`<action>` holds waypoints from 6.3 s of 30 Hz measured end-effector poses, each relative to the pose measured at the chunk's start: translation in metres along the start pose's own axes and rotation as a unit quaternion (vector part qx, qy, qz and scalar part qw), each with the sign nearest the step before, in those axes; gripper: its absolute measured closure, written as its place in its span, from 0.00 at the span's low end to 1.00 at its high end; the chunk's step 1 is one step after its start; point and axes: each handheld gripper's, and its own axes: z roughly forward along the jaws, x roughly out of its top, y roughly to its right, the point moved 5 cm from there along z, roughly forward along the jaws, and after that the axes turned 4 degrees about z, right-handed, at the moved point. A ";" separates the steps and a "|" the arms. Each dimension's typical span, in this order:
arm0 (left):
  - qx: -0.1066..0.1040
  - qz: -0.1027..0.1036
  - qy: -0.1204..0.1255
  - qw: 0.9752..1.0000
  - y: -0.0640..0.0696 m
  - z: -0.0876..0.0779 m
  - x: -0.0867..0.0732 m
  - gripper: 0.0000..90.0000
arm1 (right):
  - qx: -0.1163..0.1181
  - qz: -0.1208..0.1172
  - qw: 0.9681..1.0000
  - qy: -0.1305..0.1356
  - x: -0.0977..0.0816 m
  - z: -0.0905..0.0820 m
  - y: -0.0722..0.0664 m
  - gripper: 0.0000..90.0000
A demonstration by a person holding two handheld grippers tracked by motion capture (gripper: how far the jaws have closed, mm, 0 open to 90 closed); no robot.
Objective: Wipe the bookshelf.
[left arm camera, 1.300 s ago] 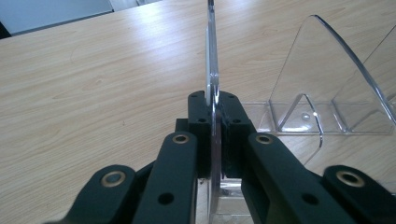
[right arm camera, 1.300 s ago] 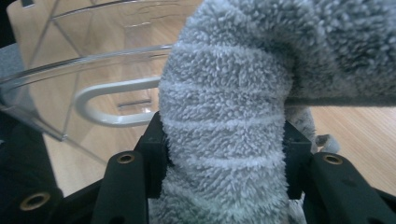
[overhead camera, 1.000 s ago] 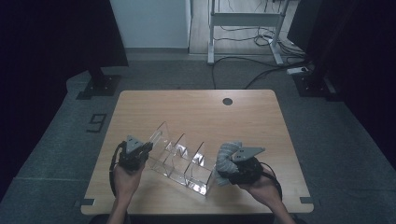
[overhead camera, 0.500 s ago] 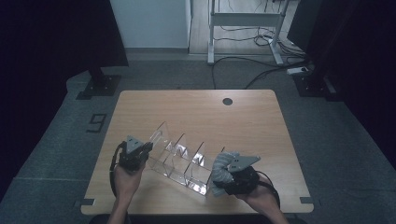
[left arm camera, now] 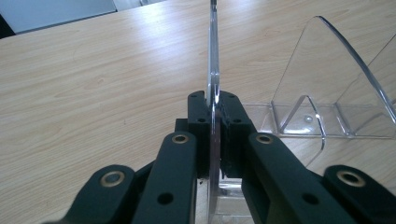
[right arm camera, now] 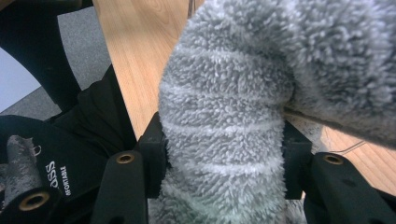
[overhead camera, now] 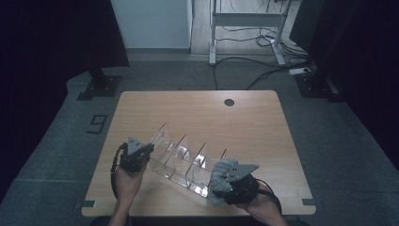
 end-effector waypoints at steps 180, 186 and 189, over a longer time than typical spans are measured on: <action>-0.007 0.007 -0.002 1.000 0.002 0.004 -0.001 0.94 | -0.056 0.107 0.991 -0.049 -0.051 0.001 0.061 0.56; -0.011 0.007 -0.002 1.000 0.001 0.004 -0.002 0.94 | -0.104 0.119 0.987 -0.031 -0.042 -0.020 0.091 0.56; -0.011 0.008 -0.002 1.000 0.001 0.004 -0.002 0.94 | -0.122 0.124 0.984 -0.028 -0.038 -0.028 0.106 0.56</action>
